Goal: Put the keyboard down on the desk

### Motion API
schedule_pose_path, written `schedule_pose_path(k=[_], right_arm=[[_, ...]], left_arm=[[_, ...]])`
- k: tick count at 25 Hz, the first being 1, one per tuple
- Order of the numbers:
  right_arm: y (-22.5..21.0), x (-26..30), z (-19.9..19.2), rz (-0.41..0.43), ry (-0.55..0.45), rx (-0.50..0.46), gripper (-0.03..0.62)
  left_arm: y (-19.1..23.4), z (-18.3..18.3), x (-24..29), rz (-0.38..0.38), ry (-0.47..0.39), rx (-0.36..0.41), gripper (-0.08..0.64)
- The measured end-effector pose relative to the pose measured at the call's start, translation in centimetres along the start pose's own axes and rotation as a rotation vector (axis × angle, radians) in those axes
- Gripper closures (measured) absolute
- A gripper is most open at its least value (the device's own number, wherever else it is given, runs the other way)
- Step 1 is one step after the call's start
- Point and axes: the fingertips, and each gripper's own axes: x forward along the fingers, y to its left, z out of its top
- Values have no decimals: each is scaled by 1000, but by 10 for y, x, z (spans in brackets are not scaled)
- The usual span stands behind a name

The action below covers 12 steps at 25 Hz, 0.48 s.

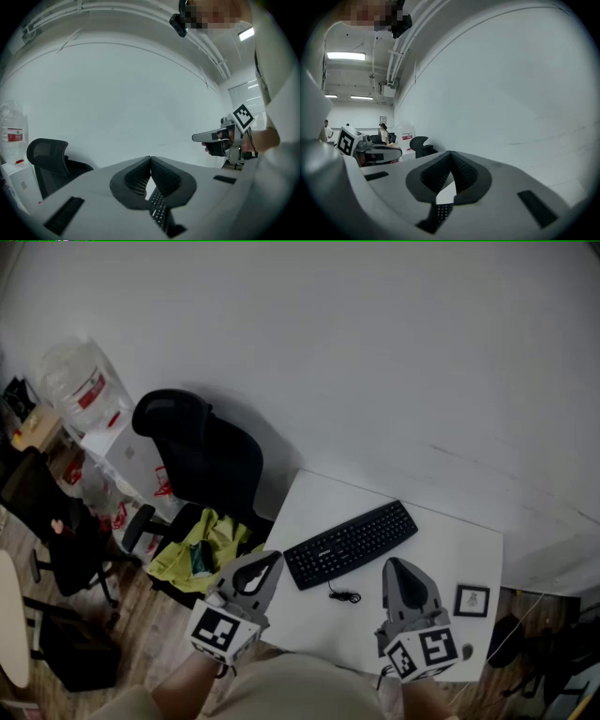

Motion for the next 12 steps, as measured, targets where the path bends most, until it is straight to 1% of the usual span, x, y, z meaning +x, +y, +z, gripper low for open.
schedule_pose_path(k=[3, 5, 8, 12], right_arm=[[-1, -1, 0, -3, -5, 4, 569], [-1, -2, 2, -5, -8, -16, 569], [2, -3, 5, -5, -12, -51, 569], [5, -3, 7, 6, -16, -46, 569]], left_arm=[[0, 0, -1, -4, -5, -22, 538], [1, 1, 0, -4, -14, -43, 538], [1, -1, 1, -3, -13, -43, 538], [0, -4, 0, -5, -6, -44, 538]])
